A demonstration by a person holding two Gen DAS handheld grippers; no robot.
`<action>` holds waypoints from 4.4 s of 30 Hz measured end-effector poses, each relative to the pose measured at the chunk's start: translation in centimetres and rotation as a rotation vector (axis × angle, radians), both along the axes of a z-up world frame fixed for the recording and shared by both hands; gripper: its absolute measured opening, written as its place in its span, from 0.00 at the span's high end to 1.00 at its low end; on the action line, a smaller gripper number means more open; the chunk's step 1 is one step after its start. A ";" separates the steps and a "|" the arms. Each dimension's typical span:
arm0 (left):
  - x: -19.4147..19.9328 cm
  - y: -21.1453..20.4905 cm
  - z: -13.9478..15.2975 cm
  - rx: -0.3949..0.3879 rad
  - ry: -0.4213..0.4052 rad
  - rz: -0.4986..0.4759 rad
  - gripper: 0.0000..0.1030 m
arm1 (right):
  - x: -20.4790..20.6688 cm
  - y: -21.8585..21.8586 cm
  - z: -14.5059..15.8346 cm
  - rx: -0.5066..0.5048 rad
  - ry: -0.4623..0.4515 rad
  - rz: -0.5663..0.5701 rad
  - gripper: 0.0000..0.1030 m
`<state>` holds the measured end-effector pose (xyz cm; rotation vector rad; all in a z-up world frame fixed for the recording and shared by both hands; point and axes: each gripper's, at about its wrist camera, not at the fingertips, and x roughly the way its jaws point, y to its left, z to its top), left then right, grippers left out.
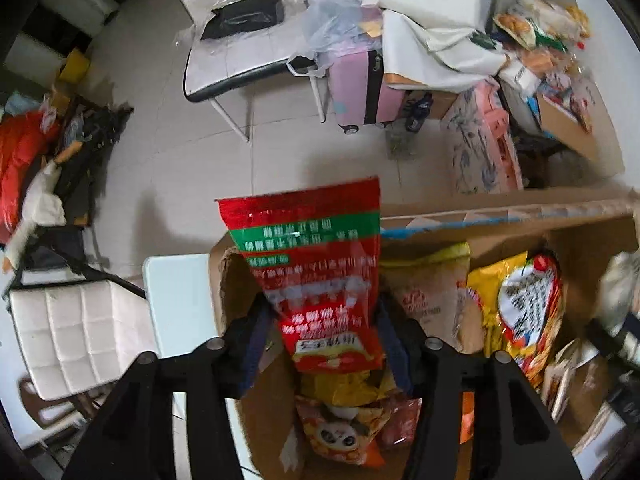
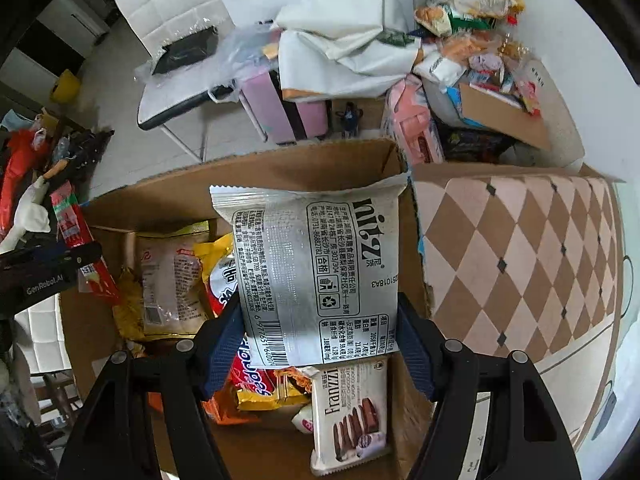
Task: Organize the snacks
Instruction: 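Carry both packs into the box and open both tools, then withdraw both tools from the box back over the table, then grasp the gumball candy bag with the left tool while the right tool grasps the red triangle pack, then carry both packs into the cardboard box and open both tools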
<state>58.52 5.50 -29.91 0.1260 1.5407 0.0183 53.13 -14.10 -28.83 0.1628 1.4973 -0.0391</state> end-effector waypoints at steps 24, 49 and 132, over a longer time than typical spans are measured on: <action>-8.1 -0.7 5.4 -0.182 -0.162 0.065 0.12 | -4.9 1.3 2.9 -0.035 -0.079 0.045 0.12; -26.5 -1.4 18.2 -0.118 -0.532 0.085 0.12 | -22.0 0.9 15.1 -0.055 -0.376 0.069 0.12; -36.0 -10.5 -9.8 -0.155 0.210 0.110 0.50 | -33.0 -3.3 -10.2 0.142 0.205 -0.041 0.61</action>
